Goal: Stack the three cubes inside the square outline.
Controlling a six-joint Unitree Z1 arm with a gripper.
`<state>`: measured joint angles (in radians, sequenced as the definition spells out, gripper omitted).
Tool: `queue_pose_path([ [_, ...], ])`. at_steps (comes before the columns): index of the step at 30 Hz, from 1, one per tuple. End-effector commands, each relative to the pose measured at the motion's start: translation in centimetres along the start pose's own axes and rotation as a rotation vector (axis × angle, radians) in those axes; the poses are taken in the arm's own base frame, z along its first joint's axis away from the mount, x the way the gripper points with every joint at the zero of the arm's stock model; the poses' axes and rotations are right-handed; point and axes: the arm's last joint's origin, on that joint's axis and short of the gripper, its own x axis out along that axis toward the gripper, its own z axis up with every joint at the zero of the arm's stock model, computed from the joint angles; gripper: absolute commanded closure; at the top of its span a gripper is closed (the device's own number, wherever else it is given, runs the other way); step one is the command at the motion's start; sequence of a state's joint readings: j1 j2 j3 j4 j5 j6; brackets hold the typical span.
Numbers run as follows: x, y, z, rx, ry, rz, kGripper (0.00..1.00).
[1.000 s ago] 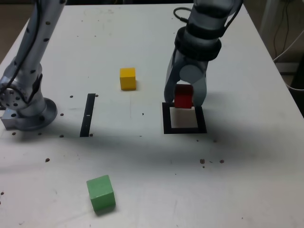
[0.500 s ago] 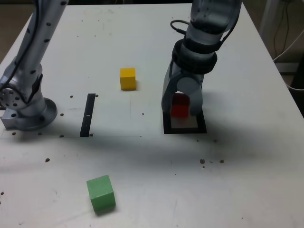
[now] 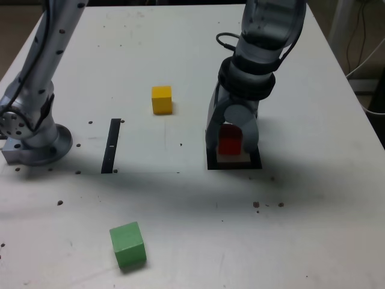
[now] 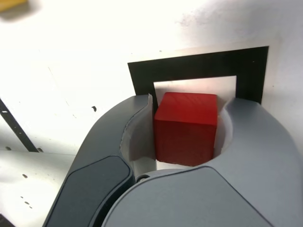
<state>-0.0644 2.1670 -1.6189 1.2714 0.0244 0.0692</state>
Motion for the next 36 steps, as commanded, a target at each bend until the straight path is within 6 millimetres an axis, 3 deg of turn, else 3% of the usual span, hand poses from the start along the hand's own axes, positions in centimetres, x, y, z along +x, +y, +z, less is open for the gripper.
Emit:
queue_pose_path([
  [1,0.1,-0.1,0.0,0.001,0.003,0.000,0.02],
  [11,-1.5,-0.1,-1.4,-0.006,-0.027,0.007,0.01],
  [18,-4.3,0.8,-5.5,-0.024,-0.091,0.036,0.01],
  [23,-5.7,3.5,-9.8,-0.022,-0.134,0.061,0.01],
  [29,-5.5,7.6,-14.8,-0.088,-0.138,0.081,0.01],
  [36,-3.0,11.8,-17.1,-0.159,-0.130,0.036,0.01],
])
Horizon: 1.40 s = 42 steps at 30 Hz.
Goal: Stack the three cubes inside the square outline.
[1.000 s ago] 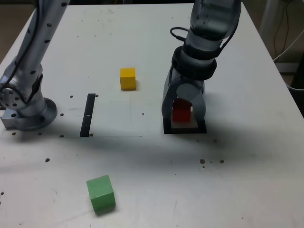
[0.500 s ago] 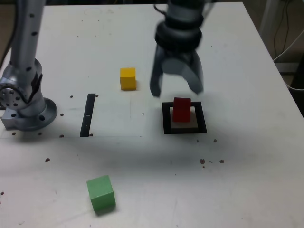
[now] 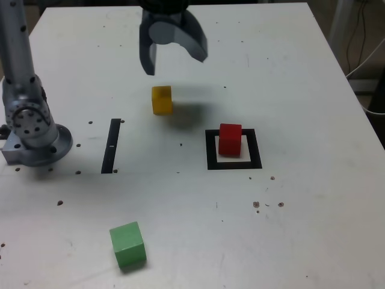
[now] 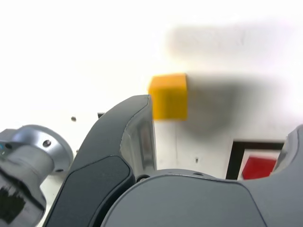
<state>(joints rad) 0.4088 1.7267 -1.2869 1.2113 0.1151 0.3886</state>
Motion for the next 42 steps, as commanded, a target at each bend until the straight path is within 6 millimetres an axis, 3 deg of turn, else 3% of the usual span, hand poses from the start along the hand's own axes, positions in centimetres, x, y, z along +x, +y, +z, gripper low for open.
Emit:
queue_pose_path([
  [1,1.0,0.6,-0.1,-0.006,-0.006,-0.007,0.01],
  [13,5.8,0.3,-1.3,-0.029,0.074,-0.053,0.03],
  [22,7.1,-0.4,-1.3,-0.013,0.085,-0.064,0.07],
  [28,7.2,-0.5,-0.4,-0.014,0.080,-0.053,0.19],
  [42,7.7,-0.3,0.4,-0.034,0.079,-0.047,0.61],
])
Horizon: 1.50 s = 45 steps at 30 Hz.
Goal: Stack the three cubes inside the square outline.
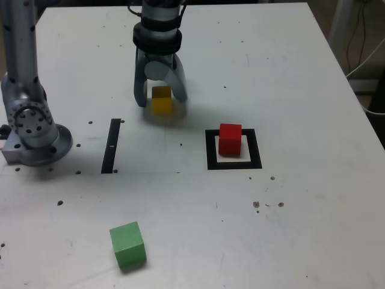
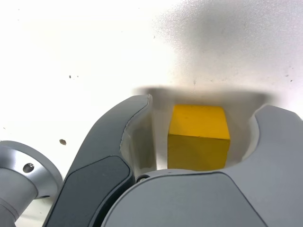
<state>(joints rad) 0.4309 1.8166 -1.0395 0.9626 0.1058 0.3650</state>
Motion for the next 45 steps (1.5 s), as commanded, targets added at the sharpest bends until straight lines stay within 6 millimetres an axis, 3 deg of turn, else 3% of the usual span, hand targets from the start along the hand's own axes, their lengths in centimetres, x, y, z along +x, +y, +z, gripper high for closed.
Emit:
queue_pose_path([
  [1,0.1,-0.1,0.2,0.003,-0.001,-0.003,0.63],
  [14,-0.4,-1.1,0.3,0.040,-0.013,-0.016,0.82],
  [24,-1.5,-2.0,0.3,0.057,-0.027,-0.005,0.86],
  [29,-4.3,-4.3,0.7,0.082,-0.018,0.030,0.86],
  [37,-8.8,-9.4,2.1,0.156,-0.029,0.079,0.86],
  [45,-10.0,-13.1,4.5,0.210,-0.047,0.089,0.86],
])
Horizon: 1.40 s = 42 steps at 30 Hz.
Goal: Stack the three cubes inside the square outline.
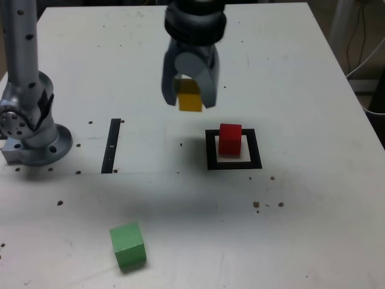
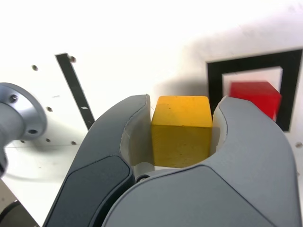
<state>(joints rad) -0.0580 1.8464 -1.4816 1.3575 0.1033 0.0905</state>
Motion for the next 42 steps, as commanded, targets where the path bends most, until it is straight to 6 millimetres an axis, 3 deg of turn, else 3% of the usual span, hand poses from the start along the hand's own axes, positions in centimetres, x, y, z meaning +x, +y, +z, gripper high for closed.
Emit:
queue_pose_path([
  [1,0.0,-0.7,0.9,0.012,0.000,0.002,0.86],
  [8,0.4,-1.9,3.3,0.034,0.009,0.002,0.86],
  [19,1.1,-2.1,6.3,0.047,0.040,-0.003,0.86],
  [31,2.2,-2.3,7.4,0.063,0.066,-0.022,0.84],
  [42,2.0,-2.2,7.8,0.073,0.049,-0.015,0.82],
])
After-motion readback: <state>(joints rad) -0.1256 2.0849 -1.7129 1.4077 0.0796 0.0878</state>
